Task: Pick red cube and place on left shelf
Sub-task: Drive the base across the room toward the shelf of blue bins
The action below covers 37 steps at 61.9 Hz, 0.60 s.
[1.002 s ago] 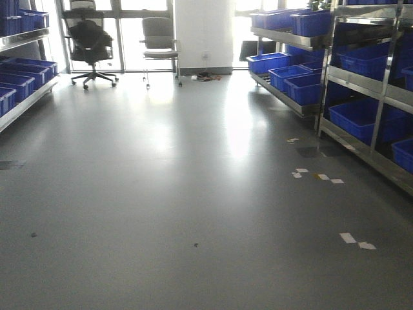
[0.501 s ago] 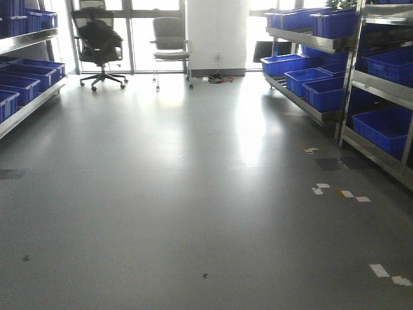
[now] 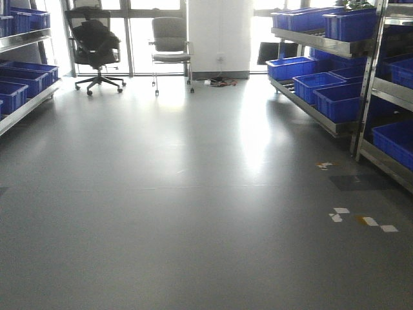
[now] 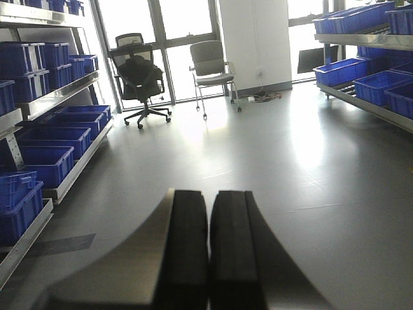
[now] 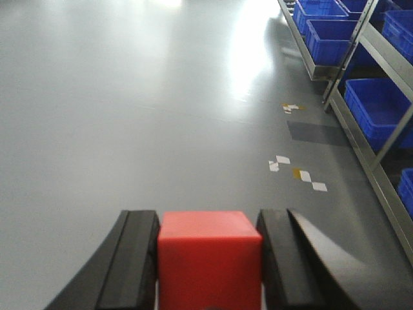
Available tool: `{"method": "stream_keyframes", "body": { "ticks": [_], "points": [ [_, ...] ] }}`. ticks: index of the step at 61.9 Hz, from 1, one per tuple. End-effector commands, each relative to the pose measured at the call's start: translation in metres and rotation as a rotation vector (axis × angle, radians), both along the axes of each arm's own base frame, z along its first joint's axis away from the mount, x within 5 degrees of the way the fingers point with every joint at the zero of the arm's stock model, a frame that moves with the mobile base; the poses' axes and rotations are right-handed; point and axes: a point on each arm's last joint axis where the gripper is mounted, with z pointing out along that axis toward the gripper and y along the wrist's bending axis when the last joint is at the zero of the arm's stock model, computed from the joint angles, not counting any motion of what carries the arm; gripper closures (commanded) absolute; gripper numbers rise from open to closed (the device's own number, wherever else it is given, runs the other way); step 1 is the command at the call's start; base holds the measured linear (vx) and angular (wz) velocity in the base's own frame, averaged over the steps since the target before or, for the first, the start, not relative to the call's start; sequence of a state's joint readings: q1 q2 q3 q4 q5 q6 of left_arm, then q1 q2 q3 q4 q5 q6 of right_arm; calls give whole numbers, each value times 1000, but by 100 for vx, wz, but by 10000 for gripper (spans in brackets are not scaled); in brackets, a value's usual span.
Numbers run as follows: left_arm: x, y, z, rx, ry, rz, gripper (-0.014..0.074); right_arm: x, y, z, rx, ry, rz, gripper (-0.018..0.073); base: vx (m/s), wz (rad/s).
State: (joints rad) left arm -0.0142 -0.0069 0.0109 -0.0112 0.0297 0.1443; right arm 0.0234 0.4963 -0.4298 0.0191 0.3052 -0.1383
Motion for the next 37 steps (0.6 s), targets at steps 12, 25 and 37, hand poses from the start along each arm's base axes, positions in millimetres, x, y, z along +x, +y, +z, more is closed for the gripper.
{"method": "stream_keyframes", "body": {
  "ticks": [12, 25, 37],
  "points": [
    [0, 0, 1, -5, -69, -6, 491, 2, -1, 17, 2, -112, -7, 501, 58, 11],
    [0, 0, 1, -5, -69, -6, 491, 2, -1, 17, 2, -112, -7, 501, 60, 20],
    [0, 0, 1, -5, -69, -6, 491, 2, -1, 17, 2, -112, -7, 501, 60, 21]
  ]
}}
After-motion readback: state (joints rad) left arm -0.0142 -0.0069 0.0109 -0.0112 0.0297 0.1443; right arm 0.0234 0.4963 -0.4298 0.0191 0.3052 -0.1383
